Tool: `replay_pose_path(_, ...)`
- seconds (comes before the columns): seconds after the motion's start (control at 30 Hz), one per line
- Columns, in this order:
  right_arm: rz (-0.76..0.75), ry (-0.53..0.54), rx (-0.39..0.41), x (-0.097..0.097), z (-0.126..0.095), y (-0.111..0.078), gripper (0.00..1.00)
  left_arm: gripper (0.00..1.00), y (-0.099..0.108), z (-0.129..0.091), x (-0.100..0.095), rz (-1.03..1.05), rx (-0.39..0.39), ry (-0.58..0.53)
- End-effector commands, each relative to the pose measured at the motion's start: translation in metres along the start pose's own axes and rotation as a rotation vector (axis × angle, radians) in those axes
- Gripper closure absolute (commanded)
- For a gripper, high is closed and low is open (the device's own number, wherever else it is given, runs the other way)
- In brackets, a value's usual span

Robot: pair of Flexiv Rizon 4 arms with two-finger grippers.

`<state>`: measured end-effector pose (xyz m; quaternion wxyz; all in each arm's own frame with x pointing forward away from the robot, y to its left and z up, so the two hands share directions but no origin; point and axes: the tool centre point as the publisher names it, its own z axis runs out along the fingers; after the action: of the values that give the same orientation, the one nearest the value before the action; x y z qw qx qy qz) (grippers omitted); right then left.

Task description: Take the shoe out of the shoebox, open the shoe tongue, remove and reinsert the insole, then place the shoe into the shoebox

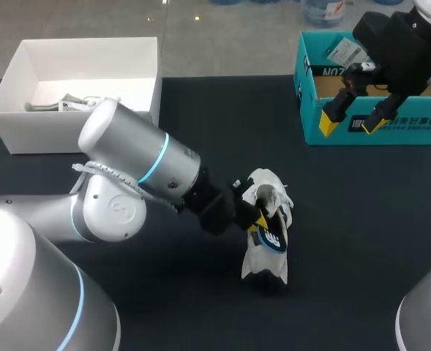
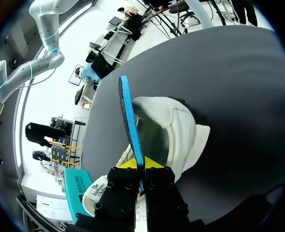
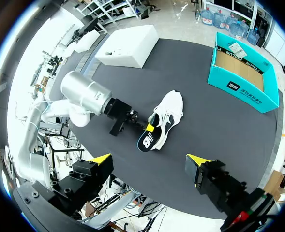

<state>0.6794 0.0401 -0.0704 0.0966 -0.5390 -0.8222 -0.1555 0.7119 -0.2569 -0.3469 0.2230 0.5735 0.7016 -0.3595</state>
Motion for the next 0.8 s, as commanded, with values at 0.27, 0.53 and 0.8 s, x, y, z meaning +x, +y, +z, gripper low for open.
replay_pose_path(0.27, 0.001, 0.000, 0.005, 0.000, 0.001, 0.003, 0.00, 0.80, 0.007, -0.001, -0.001, -0.022, -0.020, -0.009)
replay_pose_path(0.53, 0.001, 0.000, 0.005, 0.000, 0.001, 0.003, 0.00, 0.55, -0.009, -0.011, -0.004, -0.037, -0.009, -0.035)
replay_pose_path(0.8, 0.001, 0.000, 0.005, 0.000, 0.001, 0.003, 0.00, 0.87, -0.027, -0.006, -0.007, -0.040, 0.022, -0.045)
